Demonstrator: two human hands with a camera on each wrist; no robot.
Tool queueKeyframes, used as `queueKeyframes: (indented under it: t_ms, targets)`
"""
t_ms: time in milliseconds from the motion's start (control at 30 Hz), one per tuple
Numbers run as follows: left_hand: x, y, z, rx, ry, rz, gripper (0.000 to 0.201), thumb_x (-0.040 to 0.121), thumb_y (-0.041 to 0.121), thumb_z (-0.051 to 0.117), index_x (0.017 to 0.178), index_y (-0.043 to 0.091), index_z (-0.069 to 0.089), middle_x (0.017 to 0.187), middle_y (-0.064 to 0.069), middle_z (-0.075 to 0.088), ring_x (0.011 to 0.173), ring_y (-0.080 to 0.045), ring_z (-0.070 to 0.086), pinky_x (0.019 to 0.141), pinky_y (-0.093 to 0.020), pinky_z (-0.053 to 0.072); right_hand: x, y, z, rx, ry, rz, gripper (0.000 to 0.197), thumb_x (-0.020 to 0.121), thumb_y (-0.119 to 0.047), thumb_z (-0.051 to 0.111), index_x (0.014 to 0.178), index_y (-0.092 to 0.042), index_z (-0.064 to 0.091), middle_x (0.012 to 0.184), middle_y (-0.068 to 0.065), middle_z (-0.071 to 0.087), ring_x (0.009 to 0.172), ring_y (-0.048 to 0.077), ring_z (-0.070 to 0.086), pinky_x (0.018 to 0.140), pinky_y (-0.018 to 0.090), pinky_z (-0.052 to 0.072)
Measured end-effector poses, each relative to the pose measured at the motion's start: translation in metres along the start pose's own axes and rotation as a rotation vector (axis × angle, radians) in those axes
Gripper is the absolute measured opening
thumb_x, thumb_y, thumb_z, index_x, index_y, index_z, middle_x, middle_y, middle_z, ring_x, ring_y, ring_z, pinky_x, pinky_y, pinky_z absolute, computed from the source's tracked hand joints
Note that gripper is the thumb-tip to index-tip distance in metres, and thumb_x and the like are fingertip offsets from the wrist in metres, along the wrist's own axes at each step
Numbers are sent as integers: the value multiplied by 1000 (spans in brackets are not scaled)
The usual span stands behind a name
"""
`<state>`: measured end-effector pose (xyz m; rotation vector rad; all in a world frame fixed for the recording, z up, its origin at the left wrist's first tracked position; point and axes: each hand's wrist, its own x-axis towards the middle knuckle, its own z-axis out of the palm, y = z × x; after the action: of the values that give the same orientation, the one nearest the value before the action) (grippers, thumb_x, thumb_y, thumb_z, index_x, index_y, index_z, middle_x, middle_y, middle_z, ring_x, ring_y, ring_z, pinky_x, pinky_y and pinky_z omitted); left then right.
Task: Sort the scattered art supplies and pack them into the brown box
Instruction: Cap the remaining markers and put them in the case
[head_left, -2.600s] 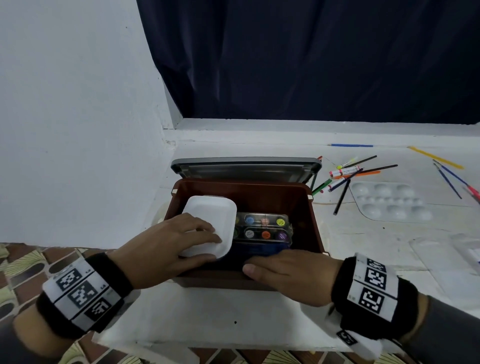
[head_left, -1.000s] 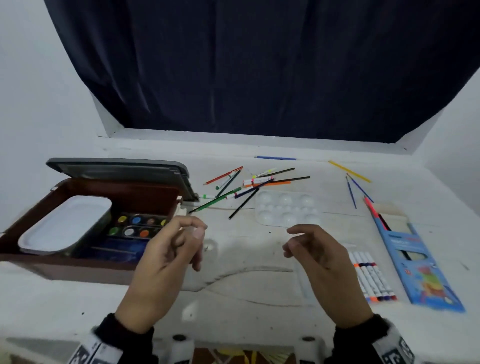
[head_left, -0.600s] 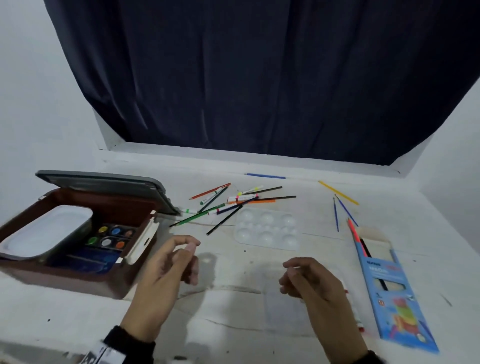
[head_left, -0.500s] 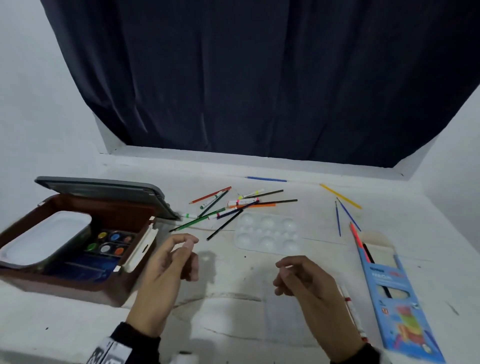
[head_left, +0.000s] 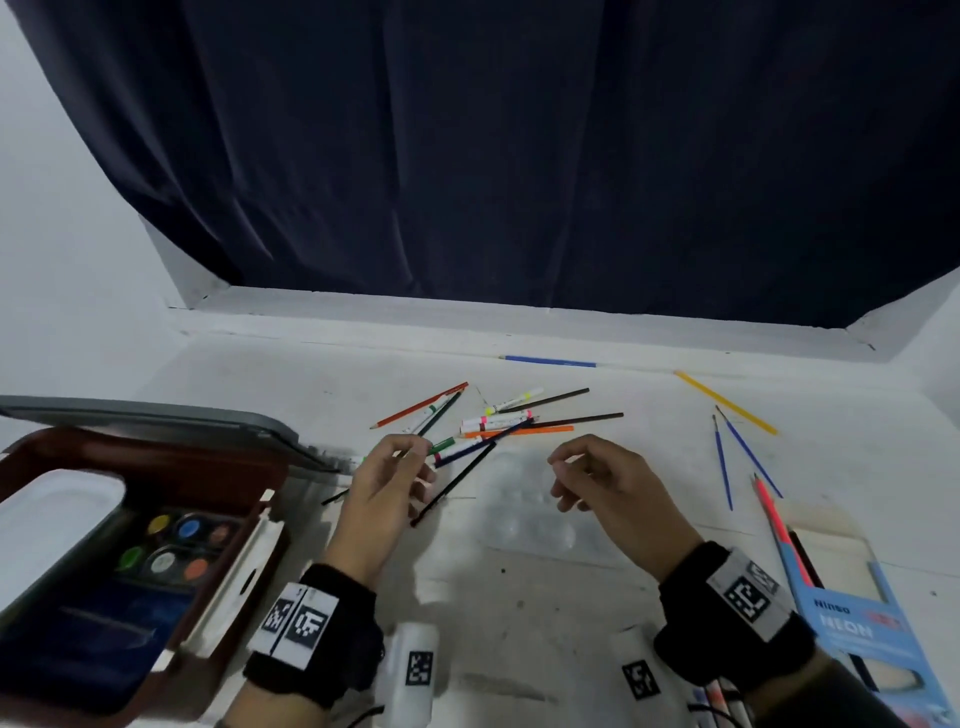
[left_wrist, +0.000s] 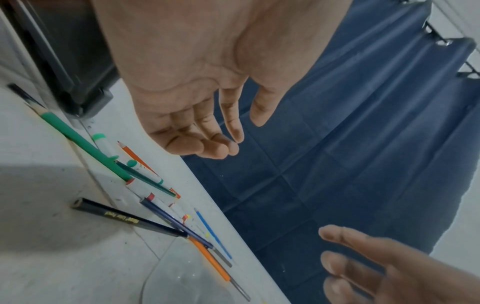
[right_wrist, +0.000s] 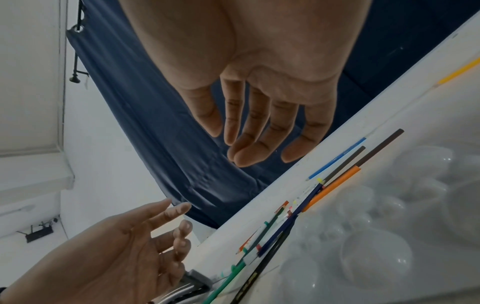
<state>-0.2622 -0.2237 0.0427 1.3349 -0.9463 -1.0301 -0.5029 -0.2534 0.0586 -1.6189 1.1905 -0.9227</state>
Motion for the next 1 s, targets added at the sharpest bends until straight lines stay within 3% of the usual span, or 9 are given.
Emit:
queueKeyframes:
  t_ms: [100,200,267,333,367,467,600,767,1000]
  targets:
    - [24,-9,6,161,-26,24,9,100,15,57,97,14,66,86,-9,64,73,-16,55,64,-24,45,27,6,-2,-42,10,-6,7,94,-17,62,89,-18,66,74,5,70,66,20,67,61,18,46]
    - [46,-17,7,356,-29,79,12,96,12,62,92,19,71,90,-6,71,80,-20,64,74,-30,52,61,13,3,-181,13,-55,9,90,-13,64,85,-20,65,73,1,68,67,16,65,66,21,52]
    - [60,-21,8,490,-18,135,13,96,12,62,92,19,72,91,0,71,83,-15,65,72,-15,49,89,18,7,-311,-9,-114,8,89,-13,64,85,-19,66,76,-5,67,71,10,62,69,18,49]
    - [73,-25,11,652,1,219,13,95,10,62,96,17,73,95,4,68,80,-7,62,70,-4,43,116,24,13,-451,-57,-155,5,89,-15,62,88,-18,66,81,-6,67,76,10,61,73,23,50]
    - [80,-28,12,729,-3,247,14,93,8,63,101,14,73,98,2,67,80,-8,62,74,-4,42,129,26,16,-531,-88,-162,7,90,-17,60,91,-19,66,84,-6,67,79,13,61,75,27,50]
    - [96,-38,16,892,-73,213,23,92,10,64,114,14,71,110,-6,65,98,-21,64,89,-21,46,160,33,24,-786,-204,-160,15,93,-21,51,101,-19,64,97,-2,65,90,18,57,80,33,48]
    - [108,-44,18,1056,-166,145,29,93,17,58,121,22,68,116,-3,63,108,-20,60,95,-26,47,185,41,35,-1075,-350,-157,22,94,-17,44,109,-19,60,108,4,61,101,25,54,85,39,47]
    - [118,-51,19,1115,-180,140,31,92,13,53,116,27,68,113,2,62,109,-18,57,91,-24,46,201,49,37,-1161,-427,-159,29,91,-12,51,118,-23,57,118,1,57,108,24,54,88,39,46]
    - [119,-51,21,1170,-224,163,28,92,13,57,115,23,67,115,2,62,109,-16,55,91,-22,45,208,42,41,-1173,-468,-91,26,87,-9,55,110,-21,58,118,0,55,111,24,53,92,40,40]
